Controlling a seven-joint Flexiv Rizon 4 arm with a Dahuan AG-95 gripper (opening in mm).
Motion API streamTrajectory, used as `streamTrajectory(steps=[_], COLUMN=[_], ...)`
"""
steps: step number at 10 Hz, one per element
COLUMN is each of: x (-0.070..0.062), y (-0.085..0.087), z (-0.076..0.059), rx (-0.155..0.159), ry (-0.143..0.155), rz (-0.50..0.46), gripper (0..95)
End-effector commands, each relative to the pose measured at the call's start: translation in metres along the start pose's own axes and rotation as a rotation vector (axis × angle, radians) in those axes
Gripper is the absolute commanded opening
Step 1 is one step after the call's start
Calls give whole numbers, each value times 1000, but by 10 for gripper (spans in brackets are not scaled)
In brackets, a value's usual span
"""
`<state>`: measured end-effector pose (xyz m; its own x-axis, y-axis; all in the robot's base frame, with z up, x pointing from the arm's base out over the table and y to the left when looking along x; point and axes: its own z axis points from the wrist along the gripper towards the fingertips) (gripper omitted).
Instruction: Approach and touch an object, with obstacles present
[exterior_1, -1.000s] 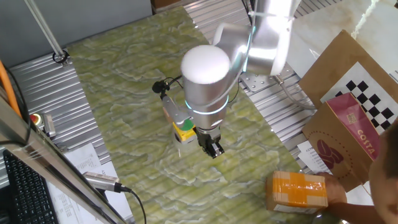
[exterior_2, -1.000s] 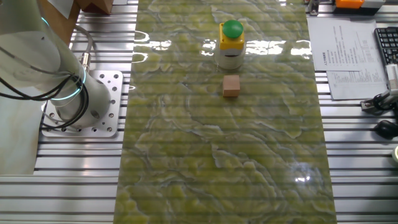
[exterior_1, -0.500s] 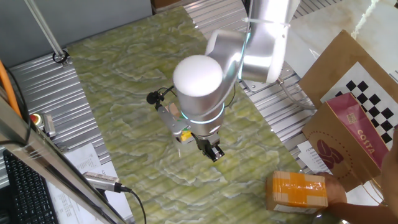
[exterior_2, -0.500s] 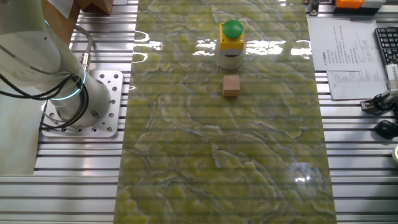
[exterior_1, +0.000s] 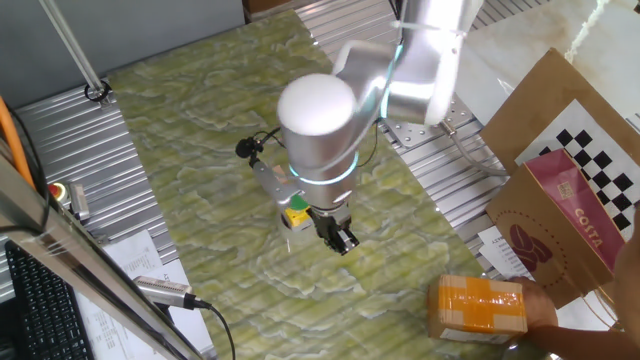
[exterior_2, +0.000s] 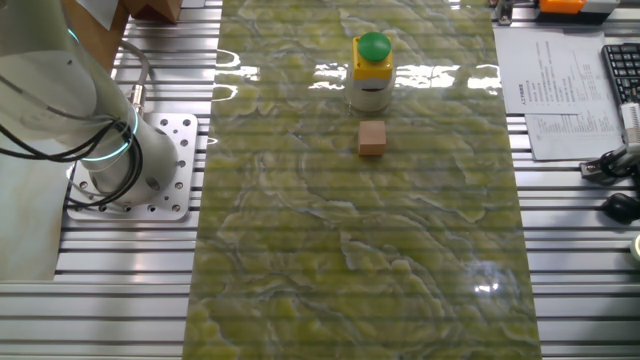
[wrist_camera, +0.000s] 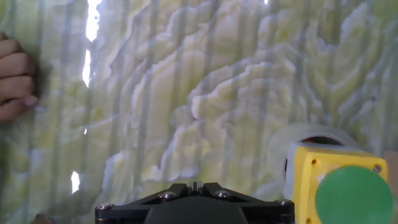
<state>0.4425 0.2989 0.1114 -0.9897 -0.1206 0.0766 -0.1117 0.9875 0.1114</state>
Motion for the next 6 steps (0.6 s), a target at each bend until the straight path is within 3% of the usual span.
streamTrajectory(steps=[1, 4, 6], x=[-13, -22, -22], y=[-2, -2, 1], z=[26, 47, 52], rx=[16, 29, 30], ry=[5, -3, 2], rz=[2, 13, 21], gripper=[0, 0, 0])
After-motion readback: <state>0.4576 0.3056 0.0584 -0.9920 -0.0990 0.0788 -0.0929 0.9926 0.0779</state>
